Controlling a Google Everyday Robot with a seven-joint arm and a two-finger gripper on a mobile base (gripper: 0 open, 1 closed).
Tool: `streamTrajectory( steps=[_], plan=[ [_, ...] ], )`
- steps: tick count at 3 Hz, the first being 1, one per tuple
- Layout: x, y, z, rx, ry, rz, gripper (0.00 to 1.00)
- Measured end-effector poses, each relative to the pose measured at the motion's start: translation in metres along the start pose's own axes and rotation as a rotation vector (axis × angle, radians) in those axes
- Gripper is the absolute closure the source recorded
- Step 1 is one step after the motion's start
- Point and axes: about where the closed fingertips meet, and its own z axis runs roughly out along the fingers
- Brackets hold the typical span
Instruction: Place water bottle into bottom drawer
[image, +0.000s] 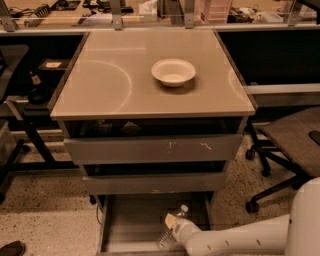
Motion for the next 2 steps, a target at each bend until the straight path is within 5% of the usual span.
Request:
streamTrajectory(
  steps=[2],
  plan=[
    [-0.004,-0.019,0.044,-0.054,-0.01,0.113,1.0]
  ],
)
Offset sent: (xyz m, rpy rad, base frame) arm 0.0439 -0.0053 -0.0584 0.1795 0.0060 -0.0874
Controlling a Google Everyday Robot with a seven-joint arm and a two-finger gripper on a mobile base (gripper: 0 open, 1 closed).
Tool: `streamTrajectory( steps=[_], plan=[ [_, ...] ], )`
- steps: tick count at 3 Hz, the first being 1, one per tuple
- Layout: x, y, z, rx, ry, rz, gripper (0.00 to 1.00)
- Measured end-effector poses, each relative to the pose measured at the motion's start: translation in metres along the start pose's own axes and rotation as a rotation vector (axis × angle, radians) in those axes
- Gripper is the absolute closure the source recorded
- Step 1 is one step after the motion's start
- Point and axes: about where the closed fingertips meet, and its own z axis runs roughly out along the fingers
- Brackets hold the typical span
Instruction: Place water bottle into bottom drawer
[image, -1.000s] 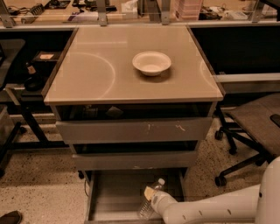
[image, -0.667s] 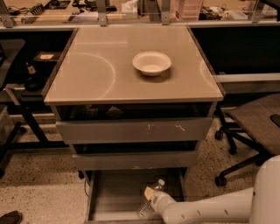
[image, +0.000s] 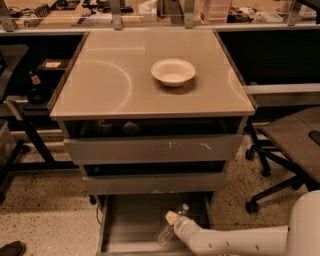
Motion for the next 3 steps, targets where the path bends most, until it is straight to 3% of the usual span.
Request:
streamTrajectory(
  steps=[1,3],
  plan=[
    [-0.002,-0.004,0.013,-0.016,0.006,0.03,1.0],
    [0.018,-0.036,0.054,0.002,0.085,0.125,1.0]
  ],
)
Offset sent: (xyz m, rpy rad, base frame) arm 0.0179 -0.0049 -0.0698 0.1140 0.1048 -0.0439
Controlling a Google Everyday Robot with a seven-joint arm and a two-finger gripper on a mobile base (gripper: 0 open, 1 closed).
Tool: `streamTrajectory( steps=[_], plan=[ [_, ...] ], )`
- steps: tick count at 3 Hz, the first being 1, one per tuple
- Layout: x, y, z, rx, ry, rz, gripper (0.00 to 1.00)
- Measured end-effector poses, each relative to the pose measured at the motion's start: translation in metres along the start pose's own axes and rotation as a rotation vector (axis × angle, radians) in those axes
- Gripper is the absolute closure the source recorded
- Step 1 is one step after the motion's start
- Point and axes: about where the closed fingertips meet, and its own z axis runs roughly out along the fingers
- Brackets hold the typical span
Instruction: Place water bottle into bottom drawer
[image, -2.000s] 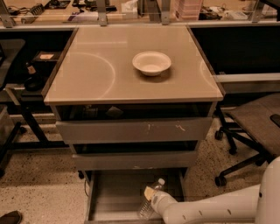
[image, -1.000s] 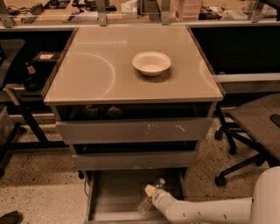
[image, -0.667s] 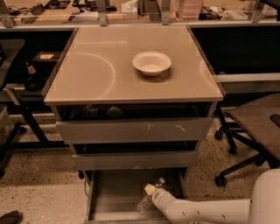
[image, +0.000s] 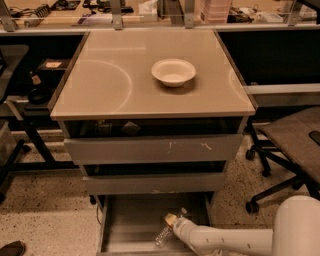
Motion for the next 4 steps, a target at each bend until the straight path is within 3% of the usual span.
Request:
streamTrajectory(
  steps=[2,4],
  plan=[
    [0.014,-0.012,0.036,0.002,0.077,0.032,1.0],
    [0.03,-0.025,0.053,0.024,0.112,0.046,1.0]
  ],
)
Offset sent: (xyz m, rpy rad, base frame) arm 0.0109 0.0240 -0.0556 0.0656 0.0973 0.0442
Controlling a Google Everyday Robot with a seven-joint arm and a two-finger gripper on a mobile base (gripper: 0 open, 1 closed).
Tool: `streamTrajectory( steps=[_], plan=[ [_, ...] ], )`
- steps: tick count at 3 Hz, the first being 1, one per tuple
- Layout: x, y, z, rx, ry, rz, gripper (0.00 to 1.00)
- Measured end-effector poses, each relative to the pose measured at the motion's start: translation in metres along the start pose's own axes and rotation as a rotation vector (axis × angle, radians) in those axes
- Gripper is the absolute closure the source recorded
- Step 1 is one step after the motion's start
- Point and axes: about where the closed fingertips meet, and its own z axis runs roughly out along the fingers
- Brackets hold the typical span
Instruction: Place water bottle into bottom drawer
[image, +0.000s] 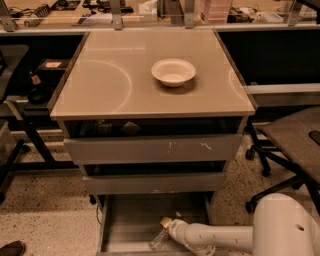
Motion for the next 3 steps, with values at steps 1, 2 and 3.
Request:
streamTrajectory(
  steps=[1,2,3],
  plan=[
    [0.0035,-0.007,0.0026,0.014,0.004,0.006,1.0],
    [0.0012,-0.0106,0.0057,0.025,0.013,0.021,1.0],
    [0.0012,-0.0107,0.0058,0.025,0.014,0.022,0.81]
  ],
)
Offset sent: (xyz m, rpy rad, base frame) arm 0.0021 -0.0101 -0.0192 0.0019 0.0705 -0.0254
